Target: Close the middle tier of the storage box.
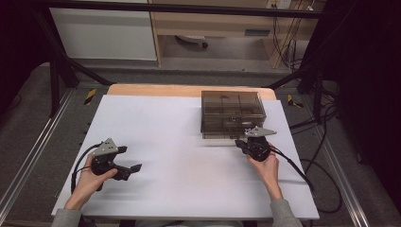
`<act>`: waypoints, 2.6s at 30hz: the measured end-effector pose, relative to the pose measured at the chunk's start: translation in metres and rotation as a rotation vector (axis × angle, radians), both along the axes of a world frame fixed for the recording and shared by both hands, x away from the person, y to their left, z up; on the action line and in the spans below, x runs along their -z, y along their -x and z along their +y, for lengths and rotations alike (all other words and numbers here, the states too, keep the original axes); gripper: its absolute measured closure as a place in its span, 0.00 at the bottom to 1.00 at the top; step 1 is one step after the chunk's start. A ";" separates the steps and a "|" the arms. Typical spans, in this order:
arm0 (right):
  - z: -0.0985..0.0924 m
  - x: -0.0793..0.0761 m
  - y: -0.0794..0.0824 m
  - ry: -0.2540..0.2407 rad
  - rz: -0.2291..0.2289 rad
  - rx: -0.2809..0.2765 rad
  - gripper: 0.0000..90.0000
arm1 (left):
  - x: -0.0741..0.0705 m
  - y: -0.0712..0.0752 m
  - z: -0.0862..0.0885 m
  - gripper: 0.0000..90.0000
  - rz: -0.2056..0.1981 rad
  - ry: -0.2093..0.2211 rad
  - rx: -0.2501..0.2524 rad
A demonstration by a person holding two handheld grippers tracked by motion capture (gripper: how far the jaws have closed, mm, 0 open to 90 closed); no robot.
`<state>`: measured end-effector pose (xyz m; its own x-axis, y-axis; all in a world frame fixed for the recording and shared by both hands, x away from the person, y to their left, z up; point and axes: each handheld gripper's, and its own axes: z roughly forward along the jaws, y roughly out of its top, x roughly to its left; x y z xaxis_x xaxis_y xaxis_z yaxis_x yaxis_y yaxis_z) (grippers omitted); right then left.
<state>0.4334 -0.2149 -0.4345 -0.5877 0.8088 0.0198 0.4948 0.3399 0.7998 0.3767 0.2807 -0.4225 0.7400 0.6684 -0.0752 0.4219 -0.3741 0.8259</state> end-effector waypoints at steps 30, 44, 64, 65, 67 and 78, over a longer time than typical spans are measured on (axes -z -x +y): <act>0.007 0.000 -0.016 0.023 -0.030 0.000 1.00 | 0.000 0.000 0.000 0.03 -0.001 -0.001 -0.001; 0.008 0.000 -0.021 0.031 -0.039 0.005 1.00 | 0.000 0.000 0.000 0.03 0.001 -0.002 -0.001; 0.008 0.000 -0.028 0.030 -0.053 0.016 1.00 | 0.000 0.000 0.000 0.03 0.001 -0.007 0.000; 0.008 0.000 -0.028 0.030 -0.052 0.016 1.00 | 0.000 0.000 0.000 0.03 0.001 -0.005 -0.002; 0.008 0.001 -0.029 0.029 -0.054 0.017 1.00 | 0.000 0.000 0.000 0.03 0.001 -0.006 -0.002; 0.008 0.001 -0.035 0.031 -0.067 0.024 1.00 | 0.000 0.000 0.001 0.03 -0.001 -0.005 -0.002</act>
